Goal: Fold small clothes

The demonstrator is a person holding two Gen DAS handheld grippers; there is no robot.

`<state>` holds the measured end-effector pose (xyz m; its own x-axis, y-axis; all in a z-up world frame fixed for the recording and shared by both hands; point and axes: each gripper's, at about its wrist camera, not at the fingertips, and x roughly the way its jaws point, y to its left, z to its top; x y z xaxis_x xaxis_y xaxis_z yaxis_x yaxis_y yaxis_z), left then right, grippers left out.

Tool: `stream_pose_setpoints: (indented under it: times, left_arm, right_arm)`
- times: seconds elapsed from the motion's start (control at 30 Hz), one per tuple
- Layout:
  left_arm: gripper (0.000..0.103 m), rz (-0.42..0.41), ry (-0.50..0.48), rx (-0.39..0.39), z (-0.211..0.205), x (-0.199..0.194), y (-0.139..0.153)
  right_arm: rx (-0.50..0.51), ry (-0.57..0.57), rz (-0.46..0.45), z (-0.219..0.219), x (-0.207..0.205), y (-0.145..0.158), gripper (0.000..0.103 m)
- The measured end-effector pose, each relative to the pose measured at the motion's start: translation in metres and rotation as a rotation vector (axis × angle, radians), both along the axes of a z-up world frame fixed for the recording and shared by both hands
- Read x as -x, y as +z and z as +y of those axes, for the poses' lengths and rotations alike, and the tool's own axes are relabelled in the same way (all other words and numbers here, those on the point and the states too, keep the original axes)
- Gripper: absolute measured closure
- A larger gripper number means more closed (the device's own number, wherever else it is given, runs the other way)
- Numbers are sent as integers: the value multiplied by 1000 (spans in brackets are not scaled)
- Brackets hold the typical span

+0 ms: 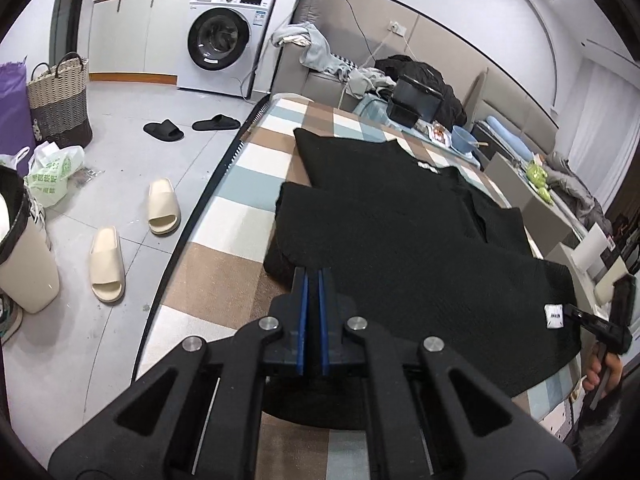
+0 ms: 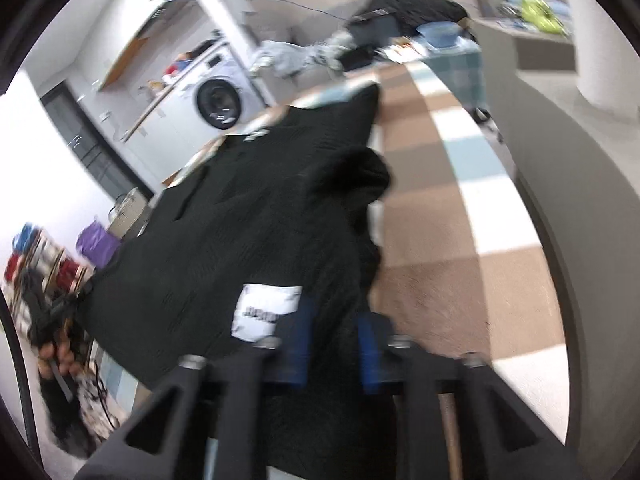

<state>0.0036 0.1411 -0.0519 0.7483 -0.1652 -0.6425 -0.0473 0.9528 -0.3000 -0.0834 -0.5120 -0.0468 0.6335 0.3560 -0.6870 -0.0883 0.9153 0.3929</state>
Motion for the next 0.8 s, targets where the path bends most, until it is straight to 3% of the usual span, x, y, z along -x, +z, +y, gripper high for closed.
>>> stream_pose_setpoints:
  times: [0.1,0.23,0.43,0.6,0.63,0.7,0.73,0.77,0.8]
  left_arm:
    - [101,-14,18,32,7,-2,4]
    - [103,-33,40,35,15,-12,9]
    - [103,-12,97,57,42,-49,6]
    - [103,46,79,91,43,-52,-7]
    - [99,60,69,100,41,-49,-8]
    - [71,63,54,123,39,-43,-10]
    - [47,64,53,132,37,-38,-10]
    - [39,57,39,148,34,-34,-10]
    - [39,57,11,151,28,-31,-11]
  right_arm:
    - [28,60,-147,17,13,29,95]
    - [-1,34,-215,14,3,55,96]
    - [-9,-75,-242,-5,-31,69,96]
    - [17,-142,-114,-16,-43,46,95]
    - [22,-139,-90,-16,-41,39,94]
    - [-8,-134,-65,-18,-35,30,88]
    - [-24,-137,-59,-20,-31,27,80]
    - [-42,-140,-56,-22,-28,25,72]
    - [-62,-139,-54,-25,-25,24,68]
